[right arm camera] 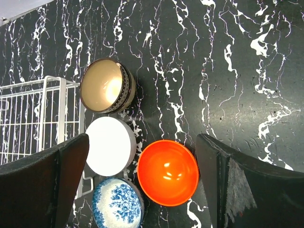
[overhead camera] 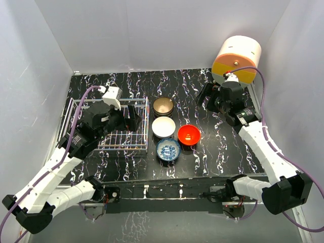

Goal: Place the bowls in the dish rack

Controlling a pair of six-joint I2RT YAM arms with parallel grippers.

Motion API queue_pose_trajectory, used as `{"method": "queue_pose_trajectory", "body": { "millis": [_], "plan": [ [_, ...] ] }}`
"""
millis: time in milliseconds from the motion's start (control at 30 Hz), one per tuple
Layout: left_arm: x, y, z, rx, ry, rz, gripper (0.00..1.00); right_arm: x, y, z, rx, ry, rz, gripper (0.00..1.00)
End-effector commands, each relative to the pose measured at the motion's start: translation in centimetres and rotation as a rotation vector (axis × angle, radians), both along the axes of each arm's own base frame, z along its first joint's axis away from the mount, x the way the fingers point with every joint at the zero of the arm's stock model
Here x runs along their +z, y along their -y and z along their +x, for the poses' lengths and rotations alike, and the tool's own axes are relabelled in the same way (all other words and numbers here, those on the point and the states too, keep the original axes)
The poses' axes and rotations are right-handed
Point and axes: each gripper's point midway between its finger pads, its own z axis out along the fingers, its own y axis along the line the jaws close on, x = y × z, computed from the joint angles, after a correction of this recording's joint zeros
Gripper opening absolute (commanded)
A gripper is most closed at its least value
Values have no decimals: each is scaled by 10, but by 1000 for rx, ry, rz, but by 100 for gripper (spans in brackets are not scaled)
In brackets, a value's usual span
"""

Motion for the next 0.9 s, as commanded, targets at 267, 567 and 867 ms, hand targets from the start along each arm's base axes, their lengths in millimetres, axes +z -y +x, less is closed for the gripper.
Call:
{"method": "queue_pose_trajectory", "body": {
  "millis": [267,567,867],
  "plan": [
    [15,29,-17,-160,-32,-73,97,-7,28,7,-46,25,-73,98],
    [2,76,-39,-283,-38,-68,91,-43,49,12,-93,-54,-52,98],
    [-48,133,-91,-362,5,161,89,-56,52,12,-88,-74,-14,98]
  ]
}}
